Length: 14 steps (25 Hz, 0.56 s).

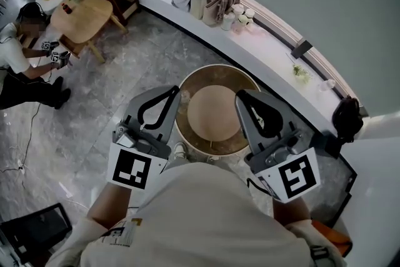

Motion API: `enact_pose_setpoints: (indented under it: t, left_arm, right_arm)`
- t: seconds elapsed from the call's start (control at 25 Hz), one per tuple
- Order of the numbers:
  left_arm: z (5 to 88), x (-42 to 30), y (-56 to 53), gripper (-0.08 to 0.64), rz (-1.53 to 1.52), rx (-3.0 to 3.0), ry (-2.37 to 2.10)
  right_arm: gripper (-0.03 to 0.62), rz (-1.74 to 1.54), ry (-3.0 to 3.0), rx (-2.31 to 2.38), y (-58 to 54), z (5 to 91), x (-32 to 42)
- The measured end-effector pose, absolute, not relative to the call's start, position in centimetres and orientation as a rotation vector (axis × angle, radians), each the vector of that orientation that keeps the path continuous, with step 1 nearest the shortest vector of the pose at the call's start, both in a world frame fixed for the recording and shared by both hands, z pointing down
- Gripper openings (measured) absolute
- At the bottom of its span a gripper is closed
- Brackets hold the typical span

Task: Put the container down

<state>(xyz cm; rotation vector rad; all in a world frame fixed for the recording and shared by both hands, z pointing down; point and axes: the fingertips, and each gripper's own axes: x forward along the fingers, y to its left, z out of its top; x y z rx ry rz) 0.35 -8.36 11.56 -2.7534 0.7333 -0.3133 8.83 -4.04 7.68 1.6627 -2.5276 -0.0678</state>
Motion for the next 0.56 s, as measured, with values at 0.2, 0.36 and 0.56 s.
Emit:
enact_pose_setpoints:
  t: [0.2,0.36,0.56]
  left_arm:
    - [12.0,1.1,-7.7,0.008,-0.343,-2.733,0.707]
    - [12.0,1.2,-7.5,0.008,-0.339,-2.740,0.705]
    - [12.4,1.5,-6.8,0.008,-0.371,-2.738,0.670]
  right_arm:
    - [0.014,-0.141,-2.521,1.649,-3.9,7.2,9.7]
    - [0.014,-0.099,-2.495,1.684,-3.7,7.5,10.0]
    - [0.014,-0.157,-2.498,1.639,-3.3,7.4,9.9]
